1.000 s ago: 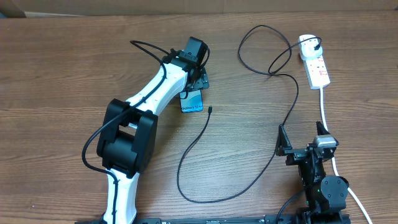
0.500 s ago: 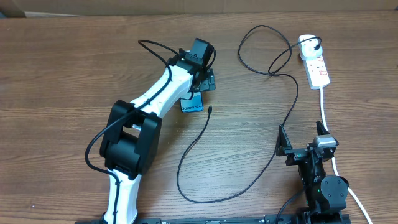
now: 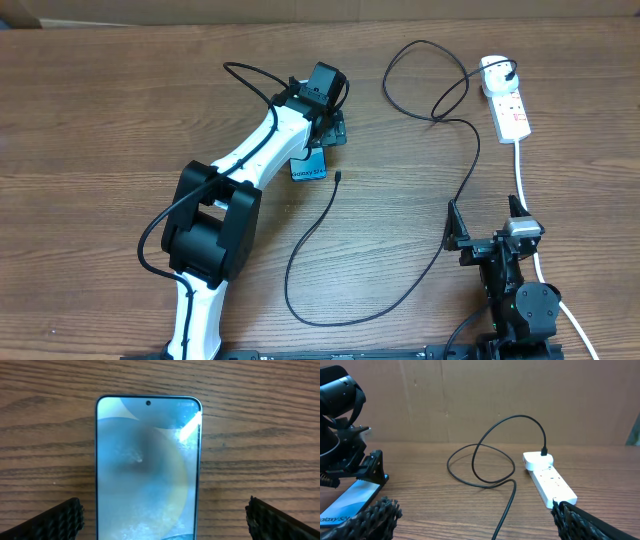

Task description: Plug charger to phone and switch on socket

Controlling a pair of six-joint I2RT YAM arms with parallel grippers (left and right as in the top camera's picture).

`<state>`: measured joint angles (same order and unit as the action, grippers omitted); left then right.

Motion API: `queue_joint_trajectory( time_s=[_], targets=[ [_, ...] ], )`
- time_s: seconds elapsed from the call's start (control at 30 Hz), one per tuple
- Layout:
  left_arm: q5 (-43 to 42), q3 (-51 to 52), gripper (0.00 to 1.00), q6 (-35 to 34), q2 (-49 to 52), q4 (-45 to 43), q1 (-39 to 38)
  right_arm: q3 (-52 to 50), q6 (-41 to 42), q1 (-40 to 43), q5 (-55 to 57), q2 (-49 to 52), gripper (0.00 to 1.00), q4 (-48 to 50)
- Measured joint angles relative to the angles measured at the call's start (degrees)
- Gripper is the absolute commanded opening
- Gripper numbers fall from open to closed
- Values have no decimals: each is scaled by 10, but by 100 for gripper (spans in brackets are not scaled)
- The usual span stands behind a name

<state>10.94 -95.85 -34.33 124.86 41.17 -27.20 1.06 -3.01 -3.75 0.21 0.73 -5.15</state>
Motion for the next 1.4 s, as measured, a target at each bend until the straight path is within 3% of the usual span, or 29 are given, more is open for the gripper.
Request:
queue_joint_trajectory(
  time_s=[1.4],
  targets=[
    [14, 50, 100, 0, 3, -55, 11, 0, 0, 0, 0, 0, 100, 0]
  ],
)
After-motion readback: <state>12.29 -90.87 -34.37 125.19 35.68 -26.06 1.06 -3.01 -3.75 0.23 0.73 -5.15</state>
